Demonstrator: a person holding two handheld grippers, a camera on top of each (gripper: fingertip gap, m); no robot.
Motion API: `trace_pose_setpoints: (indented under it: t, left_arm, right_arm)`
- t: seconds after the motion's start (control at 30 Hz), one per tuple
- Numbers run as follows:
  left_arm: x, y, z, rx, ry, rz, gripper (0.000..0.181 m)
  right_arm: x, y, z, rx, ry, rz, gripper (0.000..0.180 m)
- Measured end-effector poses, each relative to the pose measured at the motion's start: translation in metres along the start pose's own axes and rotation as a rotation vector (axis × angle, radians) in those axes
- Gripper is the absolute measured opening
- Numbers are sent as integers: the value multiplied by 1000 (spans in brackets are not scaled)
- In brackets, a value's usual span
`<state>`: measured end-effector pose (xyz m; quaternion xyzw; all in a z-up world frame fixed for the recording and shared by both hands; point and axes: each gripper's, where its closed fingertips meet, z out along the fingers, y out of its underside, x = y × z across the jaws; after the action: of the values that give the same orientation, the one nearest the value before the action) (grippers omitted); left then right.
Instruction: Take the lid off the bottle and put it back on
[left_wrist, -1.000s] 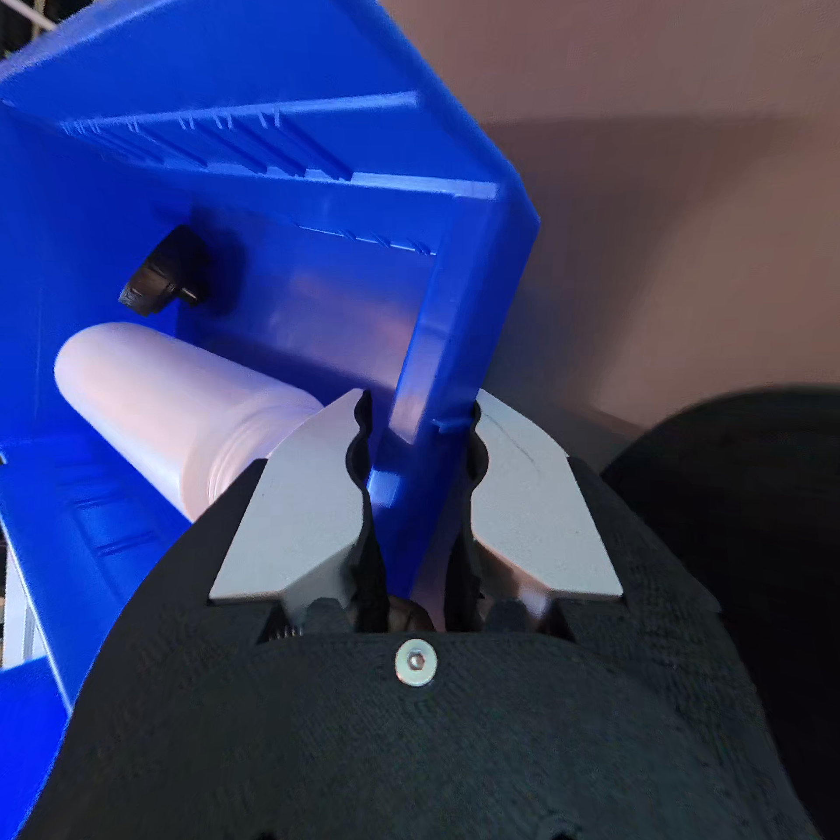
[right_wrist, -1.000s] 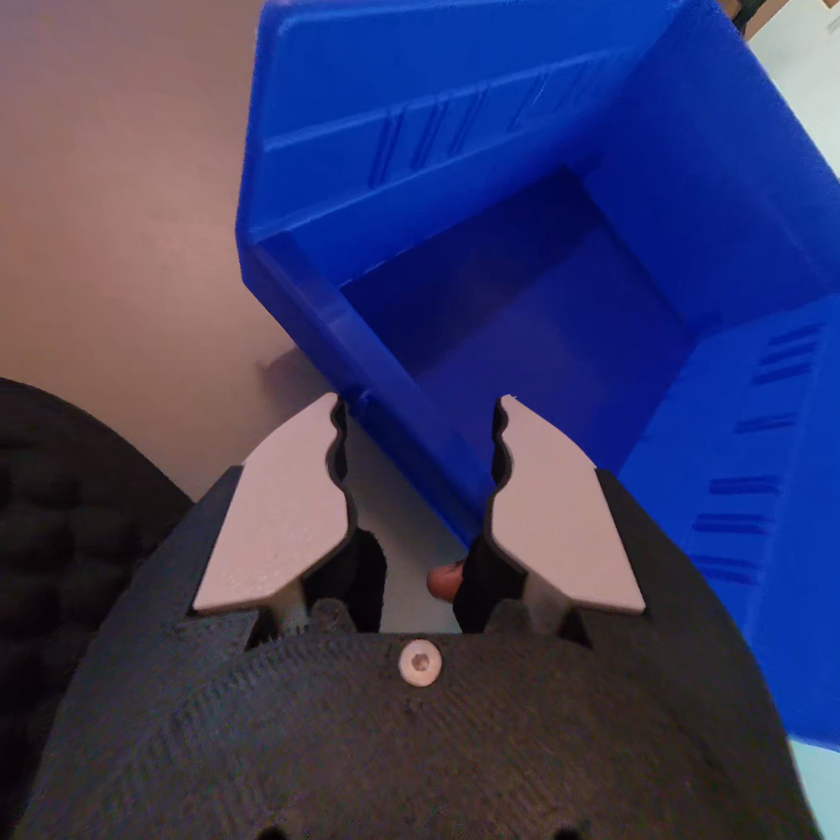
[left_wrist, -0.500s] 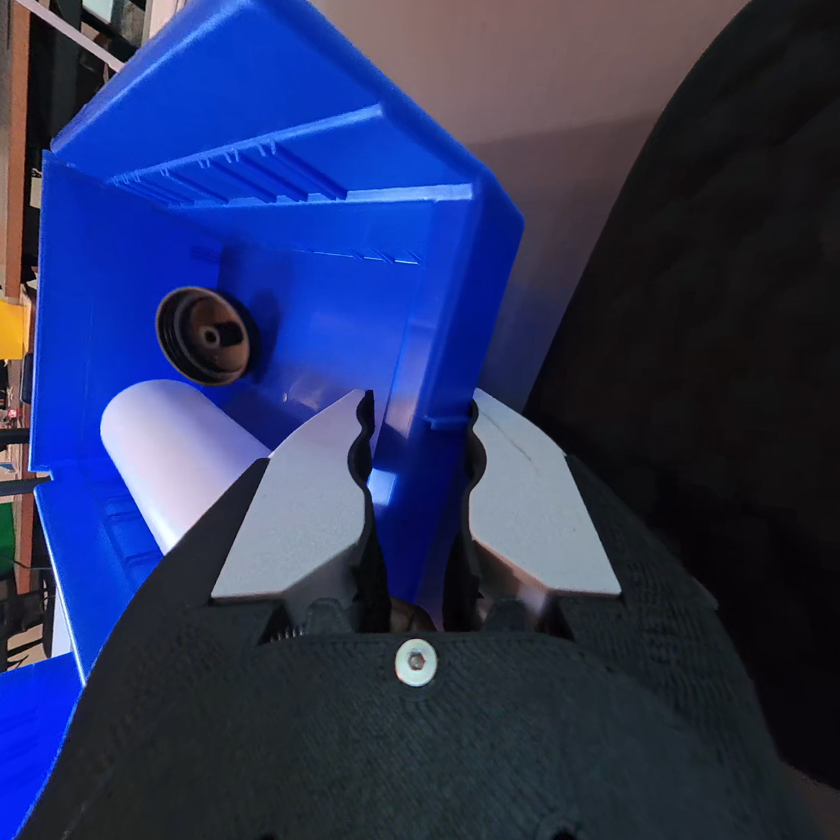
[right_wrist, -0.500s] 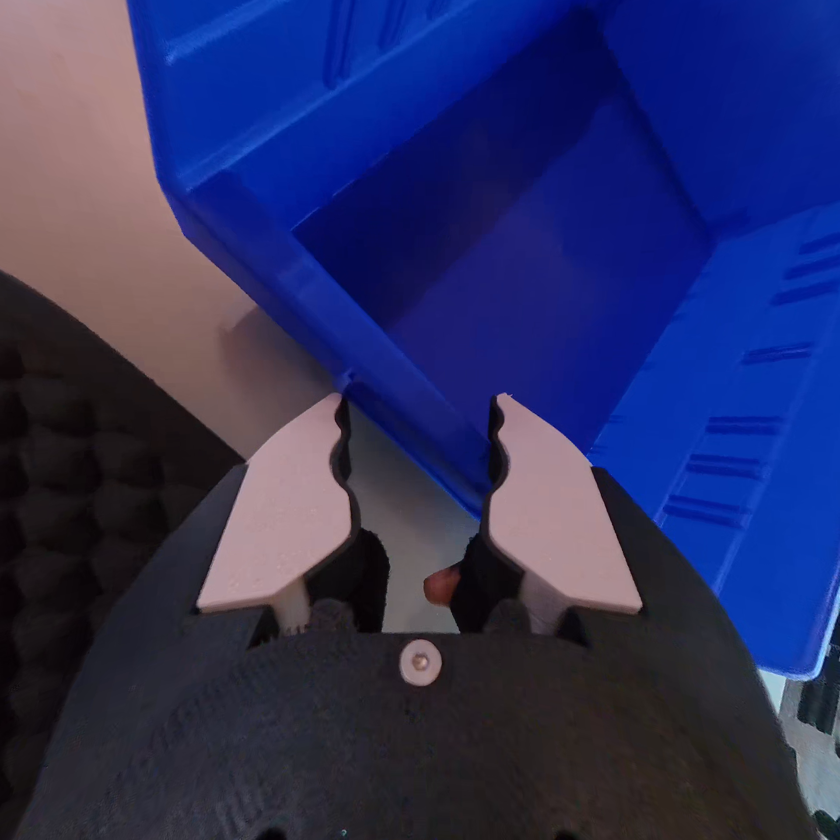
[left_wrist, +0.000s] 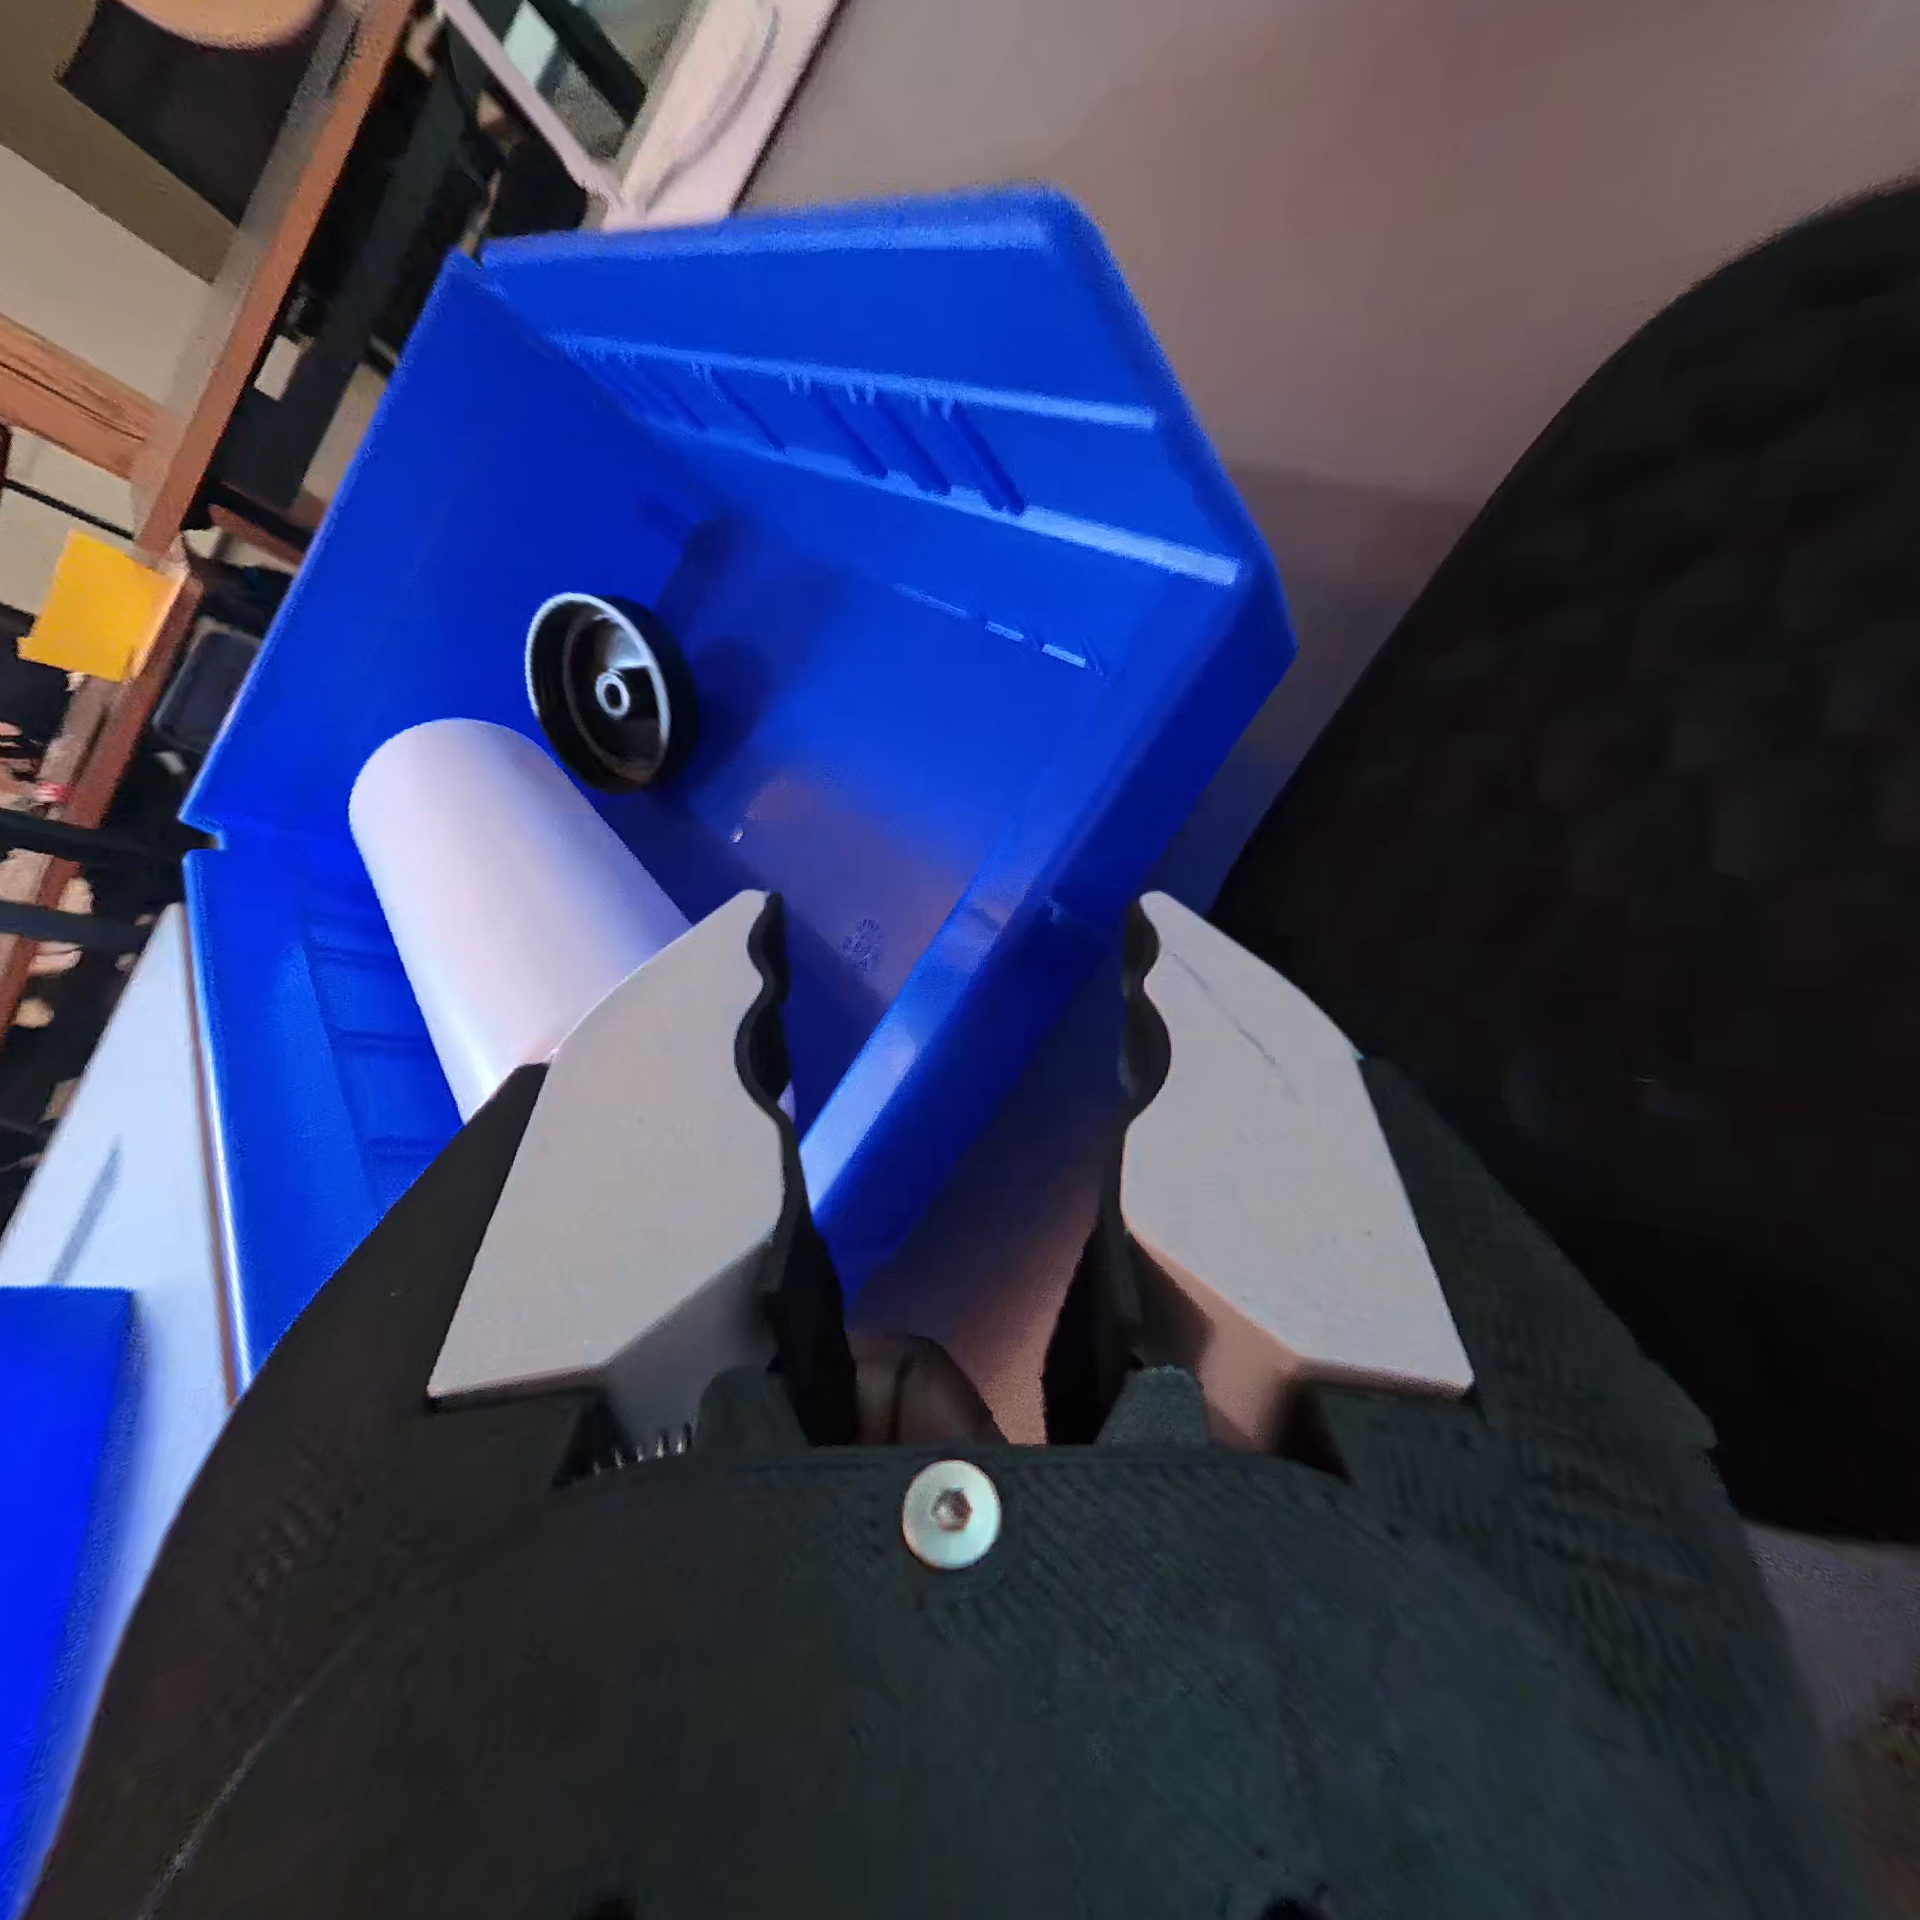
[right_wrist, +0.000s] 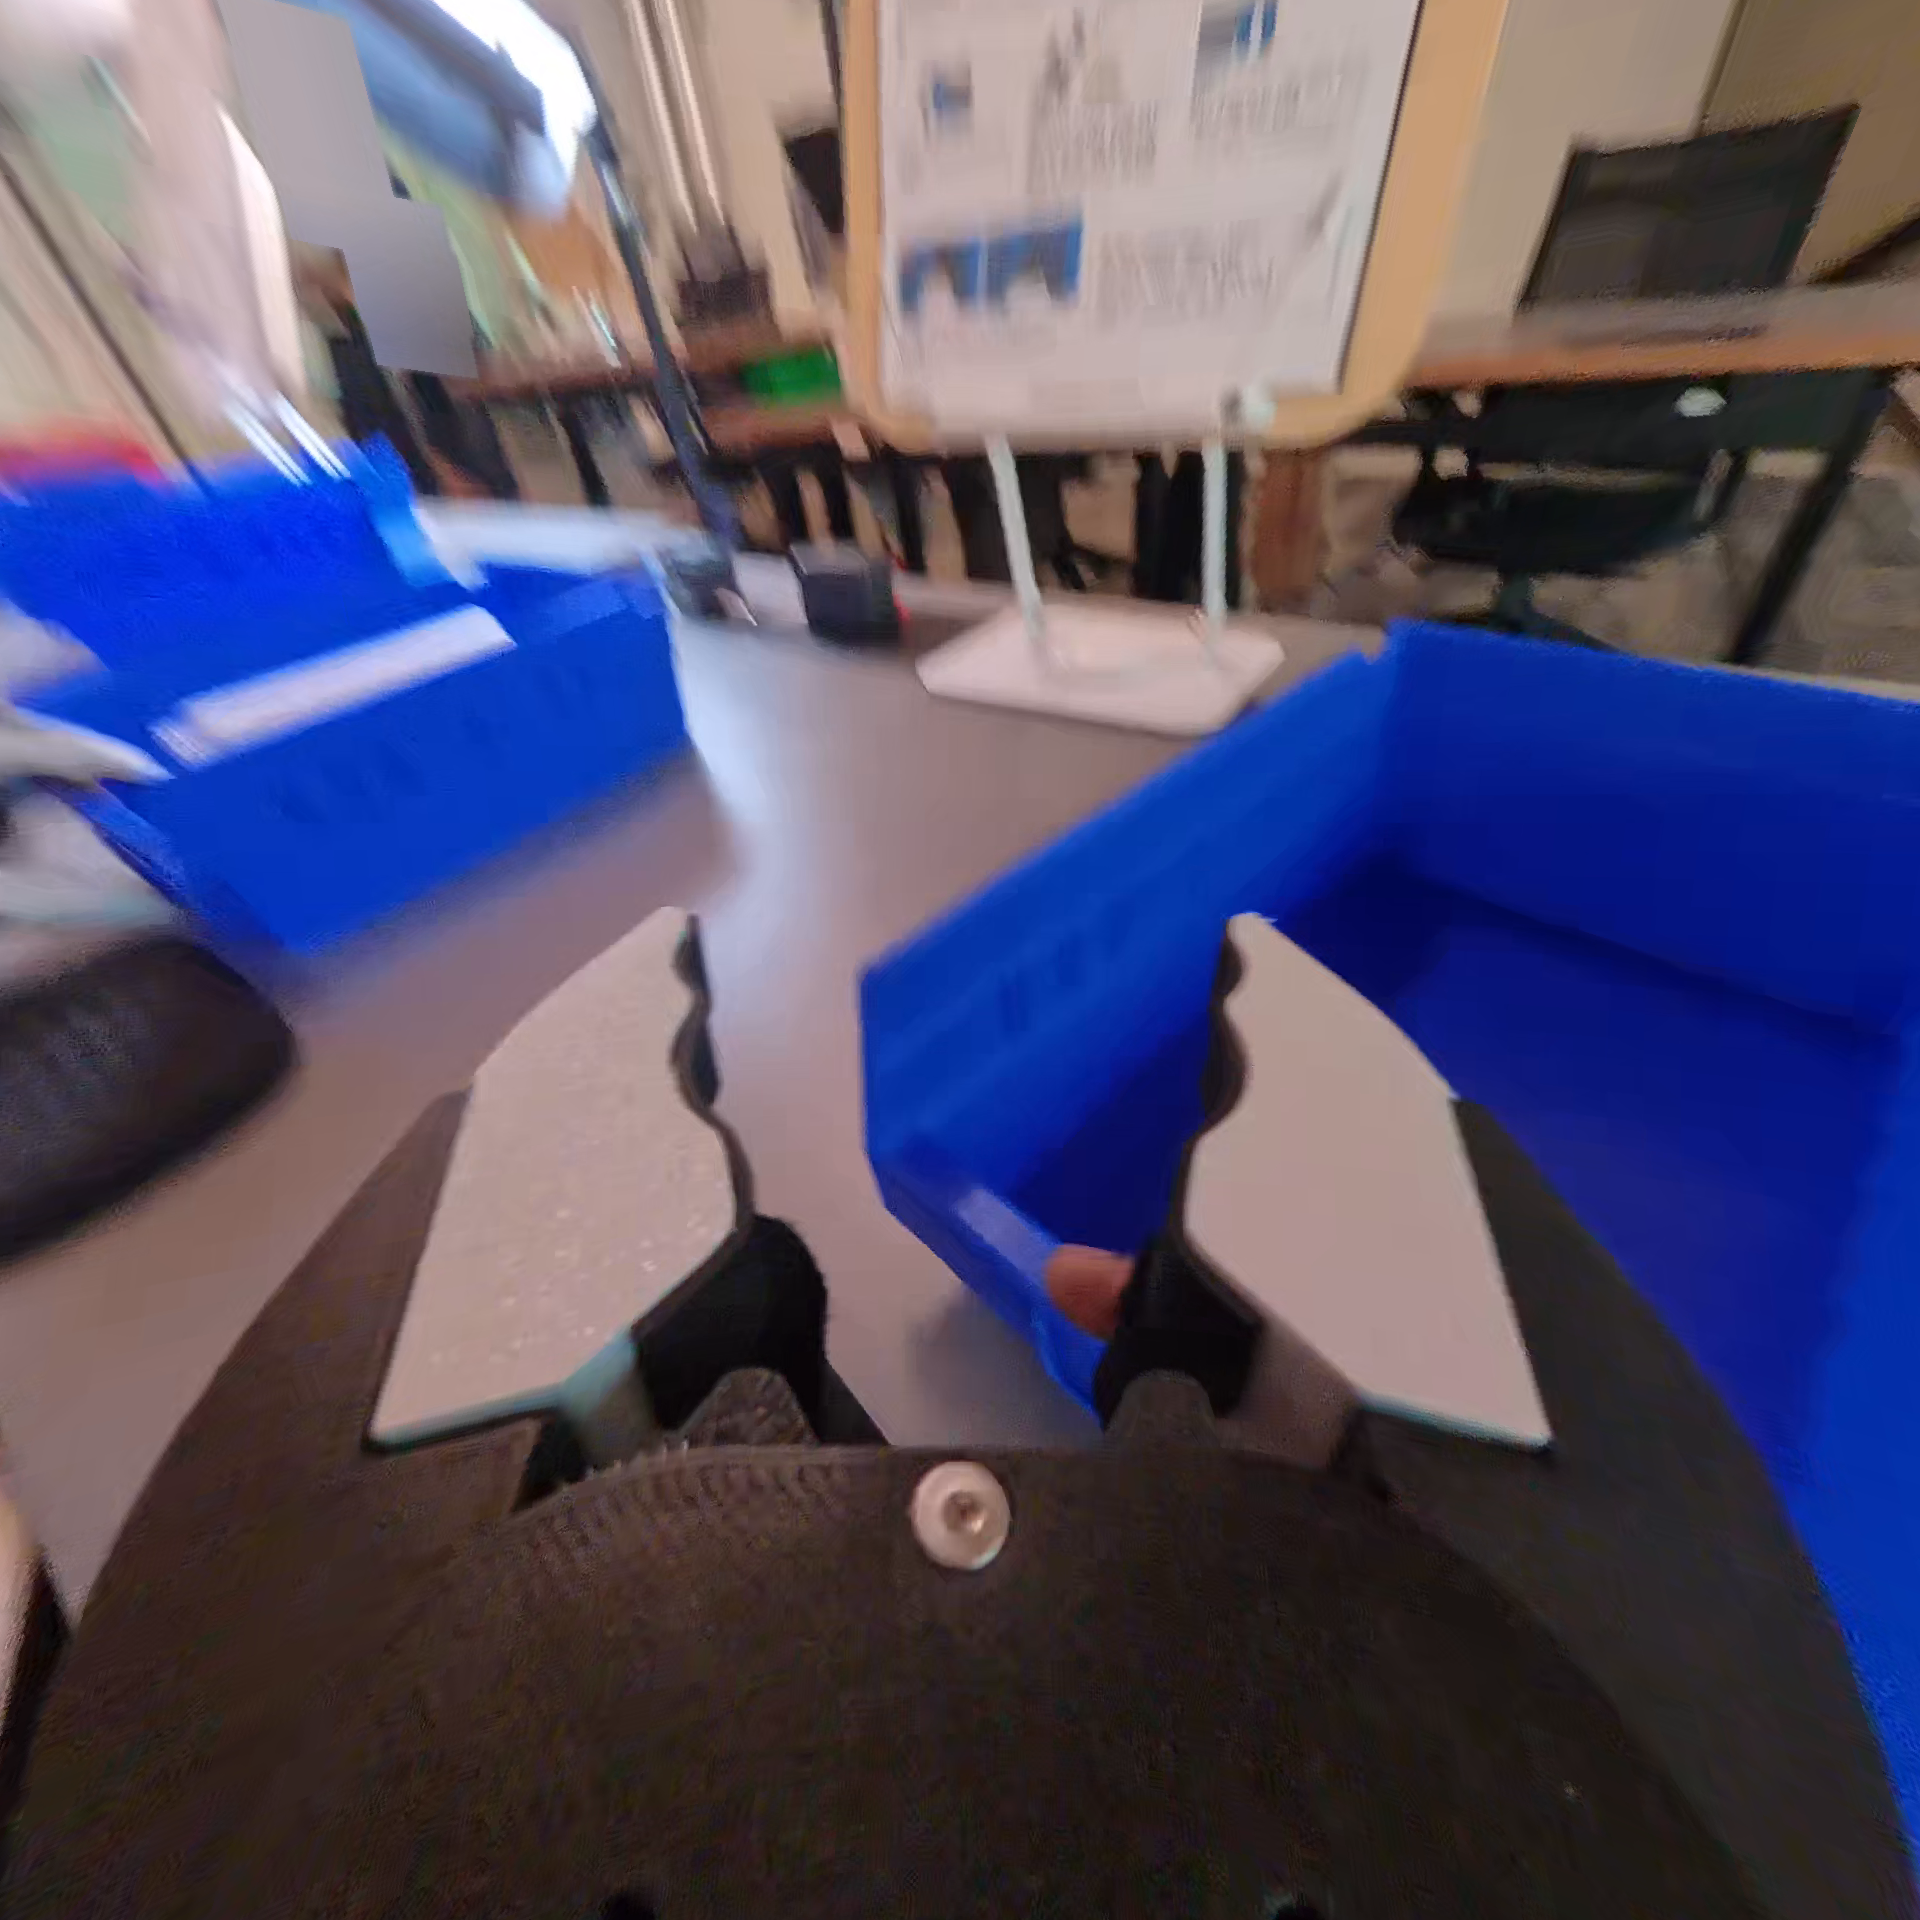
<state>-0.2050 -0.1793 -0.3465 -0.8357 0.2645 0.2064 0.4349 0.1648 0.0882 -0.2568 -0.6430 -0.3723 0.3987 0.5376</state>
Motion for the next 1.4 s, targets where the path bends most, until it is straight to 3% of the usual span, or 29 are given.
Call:
trace_pose_setpoints:
  t: [0.07,0.2,0.27,0.37,0.53,0.77,0.9,1.07,1.3,1.4]
  left_arm:
    - [-1,-6,-13,53,24,-45,61]
    - [-19,0,-31,27,-45,-31,60]
    - [-32,5,-36,-12,-111,-2,59]
    - [-55,9,-42,-65,-208,44,57]
    - [-79,13,-42,-169,-230,148,54]
    - [-92,30,-22,-350,-195,398,46]
    - [-93,42,-11,-443,-176,519,49]
    - [-93,46,1,-479,-183,613,50]
    - [-100,47,13,-485,-283,669,52]
    - [-101,51,14,-503,-280,705,36]
  right_arm:
    - [-8,-10,3,99,-65,87,120]
    - [1,-7,15,116,56,96,124]
    - [-7,-11,20,133,27,87,146]
    - [-19,-18,23,173,-23,102,146]
    - [-19,-11,29,126,20,78,146]
    - [-19,-20,28,174,27,71,146]
    - [-8,-12,30,120,133,-38,146]
    - [-10,3,36,14,163,-140,146]
    - [-15,-8,36,77,152,-107,146]
    - [-15,-6,35,66,150,-124,146]
